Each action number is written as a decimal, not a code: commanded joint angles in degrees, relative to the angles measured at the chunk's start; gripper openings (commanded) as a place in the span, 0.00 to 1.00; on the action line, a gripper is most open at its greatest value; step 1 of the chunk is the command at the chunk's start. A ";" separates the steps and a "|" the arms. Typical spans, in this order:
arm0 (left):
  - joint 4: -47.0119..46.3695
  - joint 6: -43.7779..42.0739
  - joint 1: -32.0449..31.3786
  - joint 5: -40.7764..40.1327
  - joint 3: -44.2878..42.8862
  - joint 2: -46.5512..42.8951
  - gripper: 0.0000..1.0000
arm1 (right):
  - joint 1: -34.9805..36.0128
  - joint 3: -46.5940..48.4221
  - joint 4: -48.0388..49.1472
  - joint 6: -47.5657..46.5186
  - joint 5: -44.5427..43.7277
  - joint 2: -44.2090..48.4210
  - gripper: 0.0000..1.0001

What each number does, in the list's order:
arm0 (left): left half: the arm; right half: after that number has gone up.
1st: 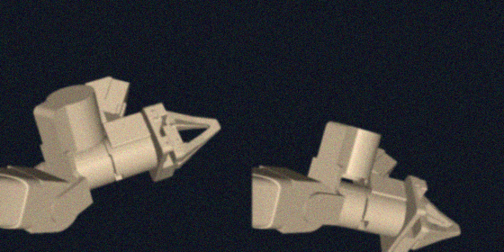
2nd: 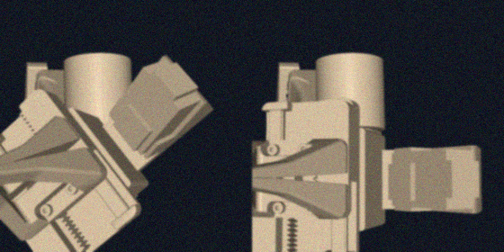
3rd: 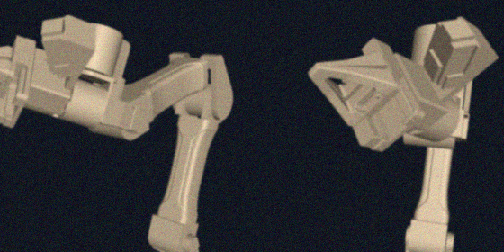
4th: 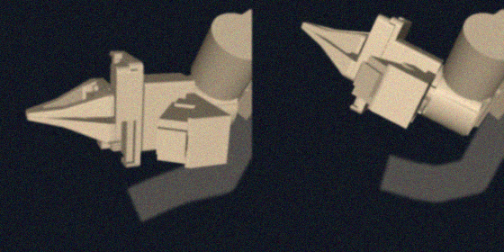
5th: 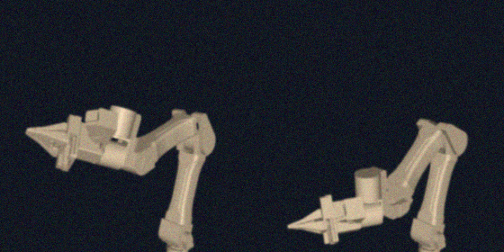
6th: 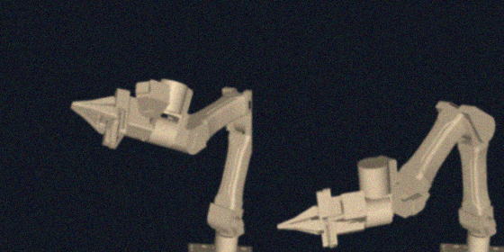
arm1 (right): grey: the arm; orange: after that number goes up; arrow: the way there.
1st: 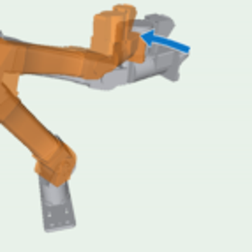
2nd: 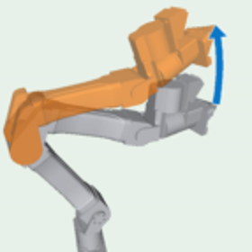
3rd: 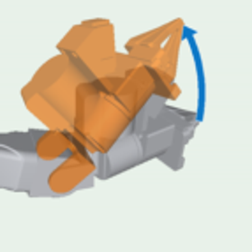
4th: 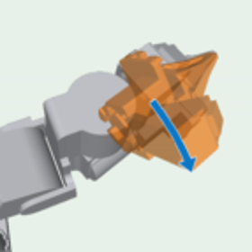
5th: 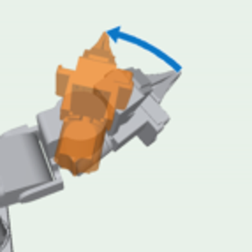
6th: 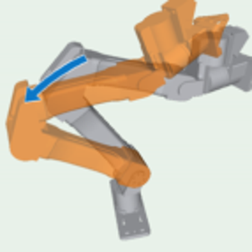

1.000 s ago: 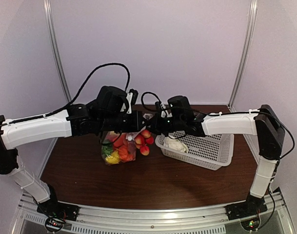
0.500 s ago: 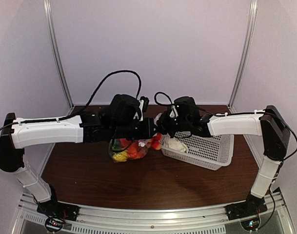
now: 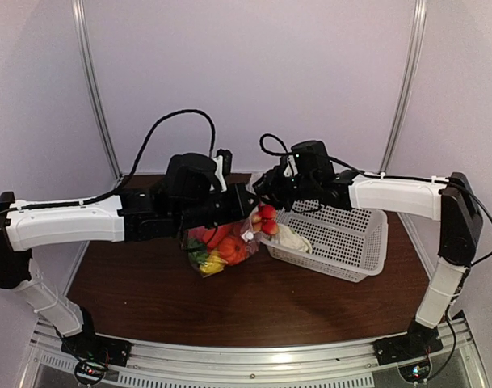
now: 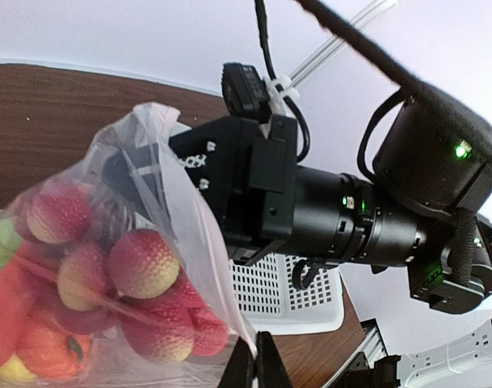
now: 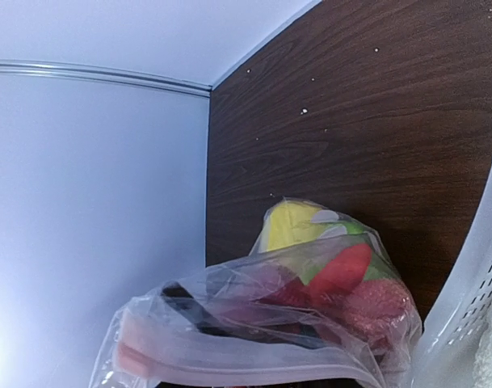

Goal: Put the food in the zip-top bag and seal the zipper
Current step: Place the fake fruit in the zipper food storage bag, then adjust the zipper food storage bag at the center of the board, then pick up the fake vegetable from the bin.

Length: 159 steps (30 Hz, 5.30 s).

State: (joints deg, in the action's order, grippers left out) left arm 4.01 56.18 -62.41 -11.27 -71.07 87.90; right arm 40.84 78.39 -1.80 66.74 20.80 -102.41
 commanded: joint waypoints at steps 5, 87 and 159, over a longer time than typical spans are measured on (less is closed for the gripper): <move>-0.43 -1.25 0.47 -7.79 3.18 -10.42 0.00 | -0.58 -0.56 1.63 -2.79 2.42 5.91 0.45; 31.17 -25.98 16.26 -7.52 -17.95 -0.36 0.00 | -1.20 13.38 -8.54 -28.88 23.74 -2.28 0.00; 17.94 -16.41 16.19 10.42 -9.35 -4.97 0.00 | -9.83 7.51 -25.66 -71.37 46.33 26.17 0.16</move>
State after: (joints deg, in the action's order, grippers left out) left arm 24.93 39.13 -46.44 -1.87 -78.56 82.52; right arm 28.84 88.03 -39.64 -14.04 58.70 -76.36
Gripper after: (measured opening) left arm 0.015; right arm 0.170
